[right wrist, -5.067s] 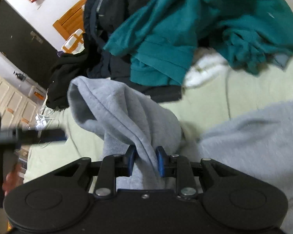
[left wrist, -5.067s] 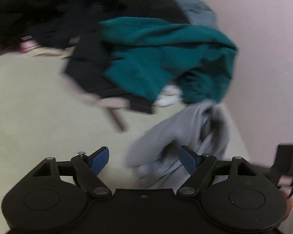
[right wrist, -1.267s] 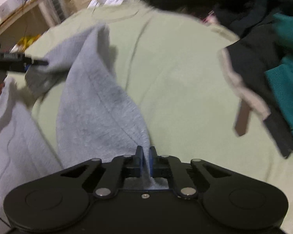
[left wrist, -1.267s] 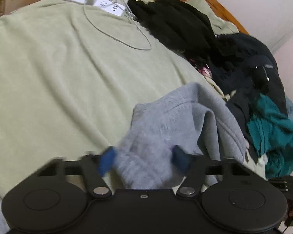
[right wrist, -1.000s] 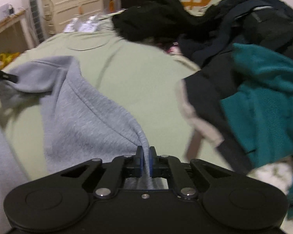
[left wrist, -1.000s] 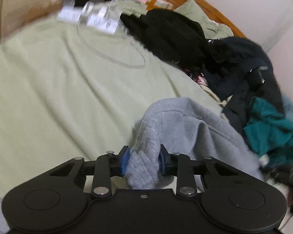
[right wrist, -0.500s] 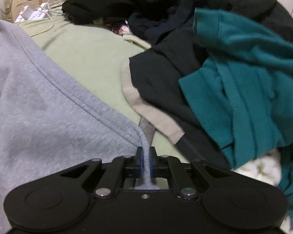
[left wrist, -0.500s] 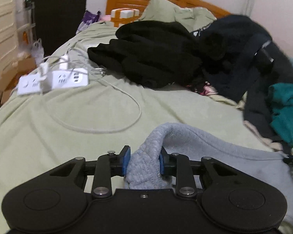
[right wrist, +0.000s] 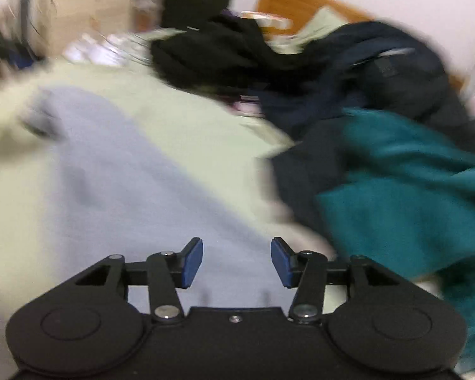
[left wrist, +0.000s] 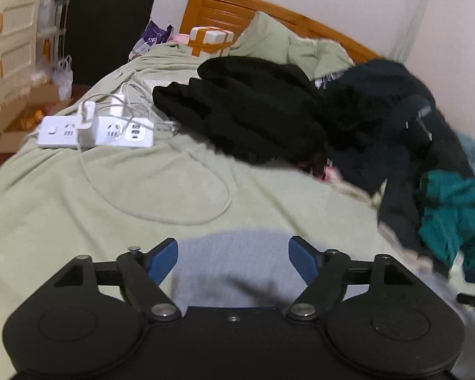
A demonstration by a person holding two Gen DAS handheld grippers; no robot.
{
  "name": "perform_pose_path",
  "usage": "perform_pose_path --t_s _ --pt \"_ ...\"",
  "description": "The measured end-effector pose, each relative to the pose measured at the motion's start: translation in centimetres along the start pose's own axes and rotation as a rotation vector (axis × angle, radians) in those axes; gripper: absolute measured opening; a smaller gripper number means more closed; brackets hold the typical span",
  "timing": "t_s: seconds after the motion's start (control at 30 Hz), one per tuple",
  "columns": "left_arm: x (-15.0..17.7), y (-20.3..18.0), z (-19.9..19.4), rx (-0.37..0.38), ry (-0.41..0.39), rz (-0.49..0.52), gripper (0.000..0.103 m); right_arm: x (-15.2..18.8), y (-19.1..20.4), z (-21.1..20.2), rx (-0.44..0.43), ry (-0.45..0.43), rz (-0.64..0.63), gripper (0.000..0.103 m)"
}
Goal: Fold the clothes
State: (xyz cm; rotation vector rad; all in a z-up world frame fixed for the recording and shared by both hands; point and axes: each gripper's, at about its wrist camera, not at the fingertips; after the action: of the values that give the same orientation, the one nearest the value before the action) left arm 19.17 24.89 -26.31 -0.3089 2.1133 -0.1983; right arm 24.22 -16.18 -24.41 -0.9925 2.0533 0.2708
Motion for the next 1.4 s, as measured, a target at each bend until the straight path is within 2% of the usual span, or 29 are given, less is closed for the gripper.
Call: perform_pose_path --t_s 0.03,0.1,0.2,0.27,0.33,0.47,0.5,0.57,0.6,0.63,0.7,0.87,0.93,0.97,1.03,1.07,1.17,1.23,1.4 --pt "0.9 0.2 0.2 0.012 0.042 -0.007 0.081 -0.2 1.0 0.1 -0.032 -0.004 0.007 0.049" --pt "2.4 0.8 1.2 0.003 0.110 -0.067 0.079 -0.5 5.0 0.8 -0.158 -0.008 0.020 0.049" --pt "4.2 1.8 2.6 0.016 0.180 -0.193 0.079 0.0 8.2 2.9 -0.190 0.010 -0.016 0.049" --pt "4.8 2.2 3.2 0.034 0.171 -0.260 0.079 0.4 9.6 4.3 -0.184 0.030 -0.041 0.049" --pt "5.3 2.7 3.9 0.031 0.149 -0.332 0.079 0.7 9.7 5.5 -0.184 0.046 -0.004 0.049" --pt "5.4 3.9 4.6 0.042 0.077 -0.446 0.076 1.0 10.0 7.2 -0.115 0.050 -0.024 0.048" --pt "5.3 4.0 4.8 0.041 0.060 -0.453 0.068 0.9 9.9 7.4 -0.119 0.051 -0.011 0.046" --pt "4.8 4.2 5.0 0.032 0.038 -0.444 0.043 0.8 9.8 7.7 -0.132 0.054 0.004 0.019" --pt "4.6 4.4 5.2 0.029 0.037 -0.436 0.009 0.8 10.0 7.7 -0.131 0.057 -0.009 0.018" --pt "4.2 4.6 5.5 0.027 0.049 -0.428 0.000 1.0 10.2 7.5 -0.129 0.058 -0.019 0.016" --pt "3.7 4.7 5.5 0.020 0.056 -0.413 0.000 0.8 10.2 7.1 -0.144 0.061 -0.013 0.013" --pt "1.5 5.1 3.5 0.008 -0.009 -0.341 0.000 -1.1 8.0 4.0 -0.202 0.033 0.108 0.010" --pt "0.9 5.6 2.7 0.004 0.004 -0.336 0.000 -1.6 6.9 3.1 -0.210 0.032 0.141 0.010" --pt "0.8 5.9 2.5 0.007 0.031 -0.337 0.003 -1.7 6.7 2.9 -0.212 0.034 0.145 0.010" --pt "1.0 5.8 2.5 0.008 0.054 -0.326 0.034 -1.5 6.4 2.9 -0.213 0.050 0.150 0.010" --pt "1.2 5.7 2.5 0.017 0.060 -0.324 0.054 -1.4 6.4 3.1 -0.214 0.060 0.152 0.010" --pt "2.1 5.4 2.7 0.075 0.065 -0.316 0.057 -1.0 6.9 3.5 -0.215 0.074 0.142 0.010" --pt "2.5 5.0 3.6 0.117 0.078 -0.252 0.058 -0.7 6.9 3.8 -0.213 0.069 0.147 0.010" --pt "2.7 5.5 6.0 0.158 0.093 -0.237 0.058 0.3 6.6 4.3 -0.239 0.071 0.169 0.010"
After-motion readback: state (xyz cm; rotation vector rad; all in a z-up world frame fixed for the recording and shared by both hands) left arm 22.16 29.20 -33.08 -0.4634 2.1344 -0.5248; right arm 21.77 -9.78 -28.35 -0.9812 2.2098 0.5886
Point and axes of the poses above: each gripper's, at about its wrist camera, not at the fingertips, and z roughly the way its jaws point, y to its left, x to its underside, and after that the axes turned 9 degrees about -y, right-handed
